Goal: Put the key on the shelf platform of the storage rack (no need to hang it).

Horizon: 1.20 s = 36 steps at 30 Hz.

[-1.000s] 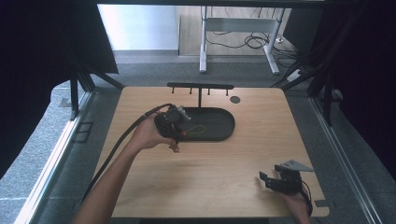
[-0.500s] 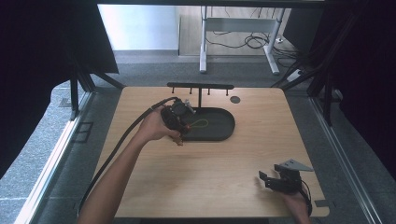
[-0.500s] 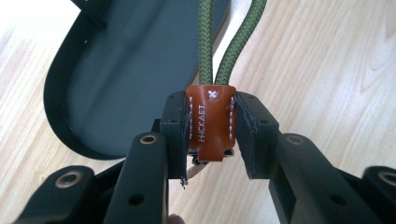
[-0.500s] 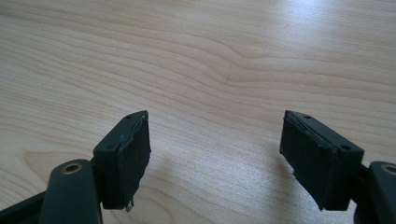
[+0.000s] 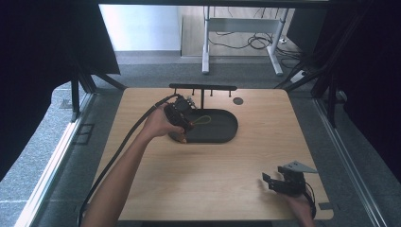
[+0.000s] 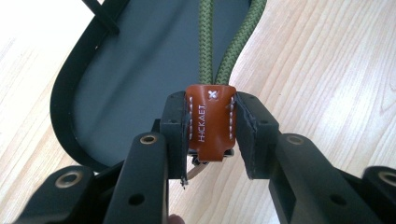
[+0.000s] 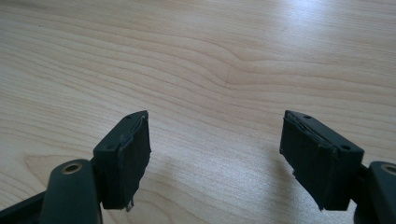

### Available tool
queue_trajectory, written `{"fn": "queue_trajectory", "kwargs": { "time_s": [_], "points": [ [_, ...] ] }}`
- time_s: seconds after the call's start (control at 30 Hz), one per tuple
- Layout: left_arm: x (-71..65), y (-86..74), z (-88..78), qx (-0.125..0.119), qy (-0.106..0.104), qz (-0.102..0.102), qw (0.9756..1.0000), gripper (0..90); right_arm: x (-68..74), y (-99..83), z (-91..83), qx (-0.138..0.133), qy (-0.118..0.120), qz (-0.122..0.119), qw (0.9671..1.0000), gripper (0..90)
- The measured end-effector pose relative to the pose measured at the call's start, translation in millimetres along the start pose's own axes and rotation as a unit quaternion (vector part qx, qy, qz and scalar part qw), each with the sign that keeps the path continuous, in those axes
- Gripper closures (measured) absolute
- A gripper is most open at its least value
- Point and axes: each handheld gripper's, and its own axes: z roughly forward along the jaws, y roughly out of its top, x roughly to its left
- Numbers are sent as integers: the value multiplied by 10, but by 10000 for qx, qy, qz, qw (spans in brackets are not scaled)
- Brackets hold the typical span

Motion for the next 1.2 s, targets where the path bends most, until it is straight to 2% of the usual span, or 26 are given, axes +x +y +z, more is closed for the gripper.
{"fn": "queue_trajectory", "kwargs": {
  "time_s": [0.37,0.57,0.7,0.87,1.0,1.2],
  "points": [
    [50,125,-49,-63,45,68,9999,669,-22,7,-9,-15,-20,26,10000,247],
    [81,204,-22,-40,81,100,9999,669,-32,3,-16,-11,-30,45,10000,247],
    [111,218,15,-66,22,-4,10000,669,-42,1,-22,-16,-27,47,10000,247],
    [175,225,73,-76,-16,-37,10000,669,-41,-2,-22,0,-22,48,10000,247],
    [208,256,107,-49,51,-55,10000,669,-31,-11,-9,49,-6,43,10000,247],
    [266,339,123,-56,38,-67,10000,669,-7,-19,-5,42,5,31,10000,247]
  ]
}}
